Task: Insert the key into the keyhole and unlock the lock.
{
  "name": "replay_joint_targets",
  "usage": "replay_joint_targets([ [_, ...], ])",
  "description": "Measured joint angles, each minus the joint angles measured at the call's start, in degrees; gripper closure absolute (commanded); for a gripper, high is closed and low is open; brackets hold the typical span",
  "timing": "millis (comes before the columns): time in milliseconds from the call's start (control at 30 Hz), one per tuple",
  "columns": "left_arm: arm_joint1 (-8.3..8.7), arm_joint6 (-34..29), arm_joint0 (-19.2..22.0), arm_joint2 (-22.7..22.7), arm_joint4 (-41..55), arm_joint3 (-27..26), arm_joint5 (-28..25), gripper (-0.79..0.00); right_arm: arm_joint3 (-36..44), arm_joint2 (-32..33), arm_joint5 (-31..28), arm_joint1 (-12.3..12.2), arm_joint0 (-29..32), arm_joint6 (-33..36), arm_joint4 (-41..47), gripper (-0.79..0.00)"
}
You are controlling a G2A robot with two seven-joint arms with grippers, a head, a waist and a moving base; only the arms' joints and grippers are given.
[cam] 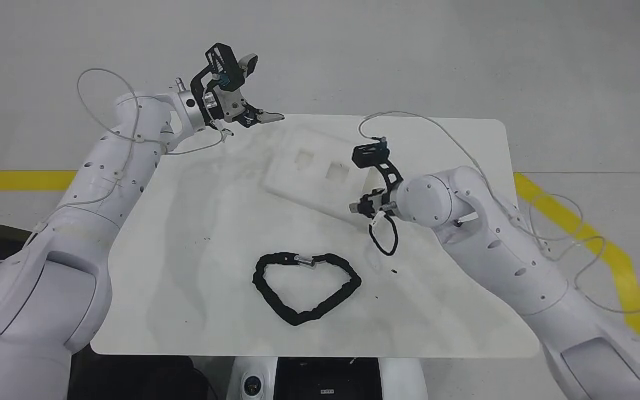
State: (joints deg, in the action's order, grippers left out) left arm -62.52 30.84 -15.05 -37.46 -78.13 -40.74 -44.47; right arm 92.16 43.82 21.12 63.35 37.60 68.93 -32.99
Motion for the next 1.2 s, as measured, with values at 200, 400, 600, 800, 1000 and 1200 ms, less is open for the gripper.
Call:
replay_joint_targets([
  [200,0.00,0.00,0.00,0.00,0.00,0.00,0.00,-0.785,-0.35,0.53,0.55,0.18,0.53,-0.09,-0.21,-0.308],
  [400,0.00,0.00,0.00,0.00,0.00,0.00,0.00,-0.785,-0.21,1.16,1.05,0.27,0.87,0.05,-1.01,-0.246],
  [600,0.00,0.00,0.00,0.00,0.00,0.00,0.00,-0.785,-0.38,1.33,1.19,0.56,1.31,-0.09,-0.84,-0.179],
  [800,0.00,0.00,0.00,0.00,0.00,0.00,0.00,-0.785,-0.96,1.22,1.14,0.94,1.23,-0.08,-0.99,-0.058],
  [1000,0.00,0.00,0.00,0.00,0.00,0.00,0.00,-0.785,-1.67,1.44,1.10,1.18,1.19,-0.08,-1.58,0.000],
  [1200,0.00,0.00,0.00,0.00,0.00,0.00,0.00,-0.785,-1.25,2.07,1.07,1.17,1.02,0.53,-3.28,0.000],
])
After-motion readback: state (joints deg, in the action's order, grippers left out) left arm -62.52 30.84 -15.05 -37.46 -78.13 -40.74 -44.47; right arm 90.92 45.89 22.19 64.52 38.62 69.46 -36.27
